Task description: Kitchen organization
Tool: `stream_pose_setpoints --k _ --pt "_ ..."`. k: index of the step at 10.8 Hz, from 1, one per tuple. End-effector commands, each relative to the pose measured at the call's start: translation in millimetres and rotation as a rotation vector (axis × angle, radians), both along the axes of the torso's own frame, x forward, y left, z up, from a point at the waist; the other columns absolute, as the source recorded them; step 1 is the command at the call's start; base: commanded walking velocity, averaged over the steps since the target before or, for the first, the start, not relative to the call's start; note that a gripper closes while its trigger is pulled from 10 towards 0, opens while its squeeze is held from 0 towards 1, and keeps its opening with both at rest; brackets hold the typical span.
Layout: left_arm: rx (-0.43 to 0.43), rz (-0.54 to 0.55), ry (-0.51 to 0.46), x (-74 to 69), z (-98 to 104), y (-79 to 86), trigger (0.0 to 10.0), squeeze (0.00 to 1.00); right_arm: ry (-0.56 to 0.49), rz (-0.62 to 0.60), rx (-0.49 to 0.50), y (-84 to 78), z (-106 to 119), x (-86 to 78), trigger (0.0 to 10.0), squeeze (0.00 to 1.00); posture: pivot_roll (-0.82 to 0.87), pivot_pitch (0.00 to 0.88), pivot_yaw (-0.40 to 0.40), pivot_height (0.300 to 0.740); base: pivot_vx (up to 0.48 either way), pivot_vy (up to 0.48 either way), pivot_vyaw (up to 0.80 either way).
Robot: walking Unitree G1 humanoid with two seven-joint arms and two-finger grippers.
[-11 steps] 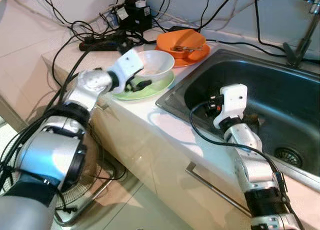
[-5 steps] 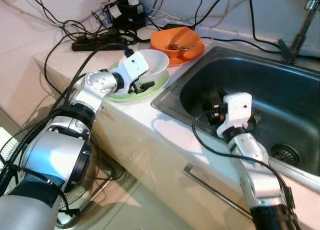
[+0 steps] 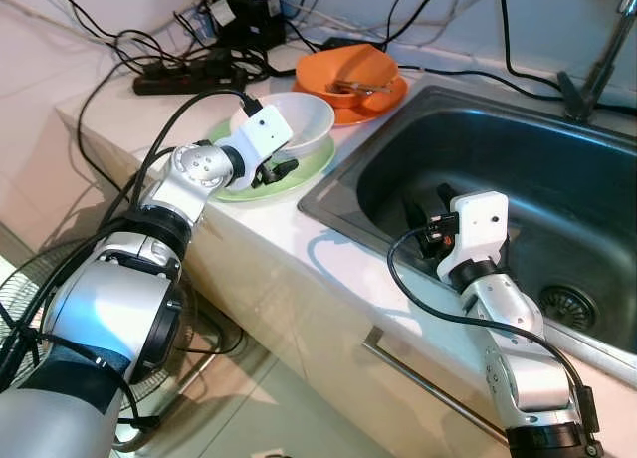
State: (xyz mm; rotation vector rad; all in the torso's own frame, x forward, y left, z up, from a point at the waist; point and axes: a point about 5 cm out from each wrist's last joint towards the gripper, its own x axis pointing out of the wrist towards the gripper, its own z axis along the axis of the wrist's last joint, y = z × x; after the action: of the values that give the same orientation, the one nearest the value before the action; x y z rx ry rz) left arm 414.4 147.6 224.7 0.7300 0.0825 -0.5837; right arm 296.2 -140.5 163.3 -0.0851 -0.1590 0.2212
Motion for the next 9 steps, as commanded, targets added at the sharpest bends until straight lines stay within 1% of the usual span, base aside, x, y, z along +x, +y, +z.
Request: stream_pose_setpoints --k 1,3,5,7,8,9 --pt "-0.004 0.009 0.034 -1.5 -9.6 1.1 0.0 0.0 0.065 -0.02 -0.016 -5.9 -11.9 -2.4 10.0 0.0 0.03 0.155 0.123 0.74 0.0 0.0 0.0" --pt "0.003 0.004 0.042 -2.2 -13.5 -1.5 0.0 0.0 0.069 -0.019 -0.019 -6.3 -11.5 -2.5 10.0 0.0 0.03 0.155 0.116 0.74 0.0 0.0 0.0" --pt "0.01 -0.008 0.039 -2.2 -12.8 -4.8 0.0 0.0 0.071 -0.023 -0.022 -6.4 -11.6 -1.3 10.0 0.0 0.03 0.145 0.117 0.74 0.0 0.0 0.0" --pt "0.015 -0.005 0.019 -1.6 -11.0 -6.2 0.0 0.0 0.065 -0.034 -0.021 -7.1 -10.2 0.6 10.0 0.0 0.02 0.131 0.122 0.74 0.0 0.0 0.0" --pt "0.025 0.013 -0.012 -0.8 -8.6 -4.6 0.0 0.0 0.059 -0.038 -0.015 -7.5 -8.6 1.2 10.0 0.0 0.02 0.122 0.122 0.74 0.0 0.0 0.0" --pt "0.015 0.022 -0.036 -0.1 -6.0 -4.7 0.0 0.0 0.062 -0.037 -0.019 -6.3 -9.4 3.6 10.0 0.0 0.02 0.113 0.119 0.74 0.0 0.0 0.0"
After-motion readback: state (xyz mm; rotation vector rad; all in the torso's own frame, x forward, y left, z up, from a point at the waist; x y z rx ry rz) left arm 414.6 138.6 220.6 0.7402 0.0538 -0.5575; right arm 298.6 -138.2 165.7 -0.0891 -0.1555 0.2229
